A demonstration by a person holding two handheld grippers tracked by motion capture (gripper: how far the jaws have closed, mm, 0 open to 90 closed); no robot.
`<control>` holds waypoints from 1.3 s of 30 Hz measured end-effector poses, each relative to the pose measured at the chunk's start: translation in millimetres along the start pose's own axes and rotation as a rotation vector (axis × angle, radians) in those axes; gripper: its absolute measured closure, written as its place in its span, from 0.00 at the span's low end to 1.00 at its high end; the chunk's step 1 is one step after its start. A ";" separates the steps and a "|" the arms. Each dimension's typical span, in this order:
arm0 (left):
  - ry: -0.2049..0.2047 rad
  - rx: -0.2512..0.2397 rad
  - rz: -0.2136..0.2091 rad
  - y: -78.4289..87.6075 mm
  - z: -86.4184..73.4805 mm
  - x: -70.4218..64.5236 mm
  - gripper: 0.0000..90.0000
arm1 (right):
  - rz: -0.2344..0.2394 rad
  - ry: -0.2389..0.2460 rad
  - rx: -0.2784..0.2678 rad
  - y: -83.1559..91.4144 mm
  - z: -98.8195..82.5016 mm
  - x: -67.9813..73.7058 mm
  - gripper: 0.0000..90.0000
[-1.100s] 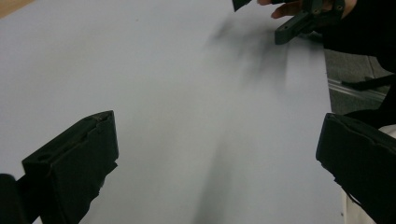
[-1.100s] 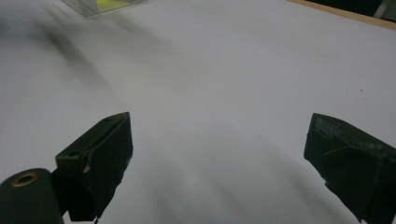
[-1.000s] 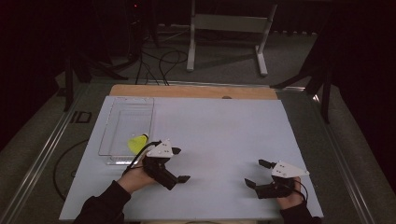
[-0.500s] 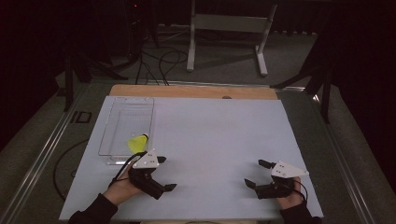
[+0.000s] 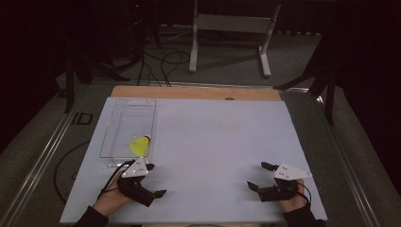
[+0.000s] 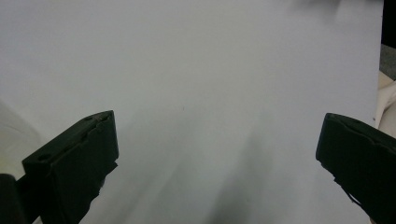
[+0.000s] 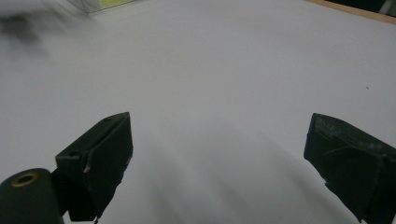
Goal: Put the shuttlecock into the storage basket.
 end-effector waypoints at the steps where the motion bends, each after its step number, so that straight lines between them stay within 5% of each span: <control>1: 0.007 0.005 0.007 0.3 -2.0 0.7 0.00 | 0.000 0.000 0.001 0.1 0.0 0.1 0.09; 8: 0.058 -0.010 0.063 5.0 -14.1 6.6 0.00 | 0.001 0.000 0.003 0.2 -0.5 -0.2 0.09; 22: 0.124 -0.057 0.098 9.3 -22.9 10.1 0.00 | 0.001 0.002 0.005 0.4 -1.0 -0.4 0.09; 26: 0.144 -0.066 0.141 7.2 -24.0 10.9 0.00 | 0.004 0.004 0.008 0.1 -1.3 -0.1 0.09; 32: 0.146 -0.063 0.195 6.2 -23.9 10.4 0.00 | 0.004 0.006 0.009 -0.1 -1.5 -0.4 0.09; 39: 0.142 -0.057 0.186 4.0 -24.7 9.9 0.00 | 0.005 0.005 0.008 -0.8 -1.6 0.1 0.09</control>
Point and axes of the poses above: each handheld gripper's, and its own axes: y roughly backward along the jaws, z roughly out of its top, x roughly to its left, the point moved 3 cm from there along -y, roughly forward along the jaws, and after that the axes turned 13 degrees about -z, right-handed, at the moved point
